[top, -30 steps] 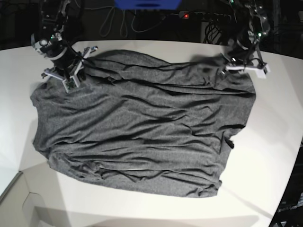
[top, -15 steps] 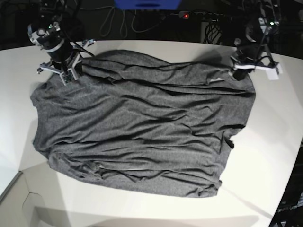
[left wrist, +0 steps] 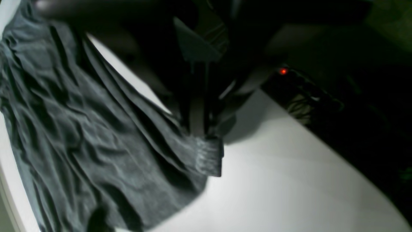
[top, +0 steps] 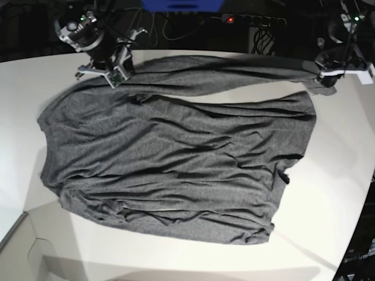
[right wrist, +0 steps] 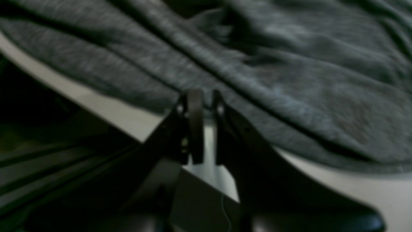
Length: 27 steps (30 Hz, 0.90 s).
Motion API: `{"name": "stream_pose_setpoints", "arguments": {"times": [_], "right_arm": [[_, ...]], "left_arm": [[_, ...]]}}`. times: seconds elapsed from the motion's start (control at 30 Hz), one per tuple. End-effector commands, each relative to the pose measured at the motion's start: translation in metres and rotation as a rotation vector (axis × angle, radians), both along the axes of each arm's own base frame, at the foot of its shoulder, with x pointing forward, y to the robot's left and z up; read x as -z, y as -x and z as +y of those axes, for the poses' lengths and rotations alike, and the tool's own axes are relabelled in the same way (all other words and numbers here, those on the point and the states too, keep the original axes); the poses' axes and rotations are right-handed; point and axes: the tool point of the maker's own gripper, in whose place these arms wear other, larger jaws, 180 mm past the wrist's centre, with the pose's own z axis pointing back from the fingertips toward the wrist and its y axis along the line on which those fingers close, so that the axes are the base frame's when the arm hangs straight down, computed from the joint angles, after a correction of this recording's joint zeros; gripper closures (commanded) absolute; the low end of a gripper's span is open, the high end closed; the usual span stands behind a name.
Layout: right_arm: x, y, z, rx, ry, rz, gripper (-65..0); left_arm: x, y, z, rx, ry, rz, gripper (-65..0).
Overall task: Layout the t-shirt on the table in an organized manner, then fold the t-shirt properly
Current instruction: 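Lift the shirt edge with both grippers and pull it taut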
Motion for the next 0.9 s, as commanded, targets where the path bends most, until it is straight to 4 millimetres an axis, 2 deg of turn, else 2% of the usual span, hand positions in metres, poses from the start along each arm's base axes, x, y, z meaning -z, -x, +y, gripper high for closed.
{"name": "stream_pose_setpoints", "arguments": {"times": [0.0, 0.23, 0.37, 0.43, 0.7, 0.87], "right_arm": [[-0.009, -0.004, 0.005, -0.005, -0.020, -0.034, -9.4], [-0.009, 0.001, 0.009, -0.012, -0.028, -0.027, -14.3], [-0.008, 0.001, 0.007, -0.007, -0.025, -0.025, -25.2], [-0.008, 0.000, 0.007, -0.007, -0.026, -0.025, -28.5], [0.014, -0.004, 0.007, -0.002, -0.040, 0.021, -28.8], [0.019, -0.009, 0.000, 0.012, -0.032, 0.025, -28.8]], "left_arm": [[-0.008, -0.003, 0.003, 0.003, -0.018, -0.026, 0.0], [-0.008, -0.002, 0.002, 0.006, -0.016, -0.024, 0.0], [-0.009, -0.005, 0.001, 0.008, -0.014, -0.031, 0.0], [-0.009, -0.005, 0.001, 0.008, -0.014, -0.031, 0.0], [-0.009, -0.006, 0.001, 0.007, -0.013, -0.034, 0.0], [-0.009, -0.006, 0.001, 0.007, -0.013, -0.034, 0.0]]}}
